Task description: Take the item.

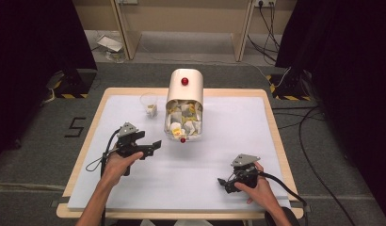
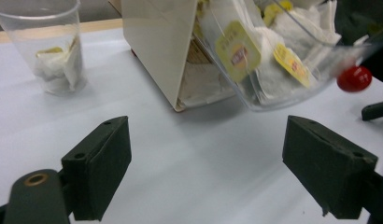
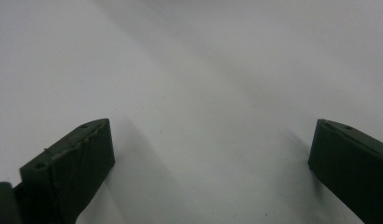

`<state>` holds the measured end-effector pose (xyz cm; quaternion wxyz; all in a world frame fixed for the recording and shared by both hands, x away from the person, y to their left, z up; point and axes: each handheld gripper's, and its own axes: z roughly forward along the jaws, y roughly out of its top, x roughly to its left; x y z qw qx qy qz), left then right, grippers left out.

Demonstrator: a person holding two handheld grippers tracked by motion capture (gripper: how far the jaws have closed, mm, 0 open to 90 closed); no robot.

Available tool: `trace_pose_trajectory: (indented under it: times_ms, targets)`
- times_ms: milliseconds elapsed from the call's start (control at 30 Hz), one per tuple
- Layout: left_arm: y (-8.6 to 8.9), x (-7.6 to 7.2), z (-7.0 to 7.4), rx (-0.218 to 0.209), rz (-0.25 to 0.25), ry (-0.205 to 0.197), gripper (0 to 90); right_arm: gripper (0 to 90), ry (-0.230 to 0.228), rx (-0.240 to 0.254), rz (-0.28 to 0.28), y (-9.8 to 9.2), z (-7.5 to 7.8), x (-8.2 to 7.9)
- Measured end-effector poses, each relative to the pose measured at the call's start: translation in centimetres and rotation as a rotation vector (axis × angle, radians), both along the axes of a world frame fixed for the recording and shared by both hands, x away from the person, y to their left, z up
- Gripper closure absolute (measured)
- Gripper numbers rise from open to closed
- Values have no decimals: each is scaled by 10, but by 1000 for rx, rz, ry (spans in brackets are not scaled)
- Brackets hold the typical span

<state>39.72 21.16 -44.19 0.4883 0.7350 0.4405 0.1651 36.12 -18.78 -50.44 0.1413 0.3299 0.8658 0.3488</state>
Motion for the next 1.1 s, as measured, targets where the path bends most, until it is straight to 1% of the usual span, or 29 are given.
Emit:
trace_pose_trajectory:
  times_ms: [433,500,533,633,733,867,967,1100]
  targets:
    - [-11,-23,-29,38,-38,-3,147,8,-1,0,0,0,0,0]
    - [-12,-26,-34,43,-46,4,147,8,1,0,-1,0,0,0]
    - [-12,-26,-34,43,-46,4,147,8,1,0,-1,0,0,0]
    - [-13,-30,-39,68,-54,11,147,9,0,0,0,0,0,0]
    - [-14,-32,-44,93,-66,29,147,8,-1,0,0,0,0,0]
    - [-16,-36,-49,141,-91,42,147,8,0,0,0,0,0,0]
    - [-19,-40,-52,161,-113,58,147,8,0,0,0,0,0,0]
    - [-22,-44,-56,170,-127,71,147,8,1,0,-1,0,0,0]
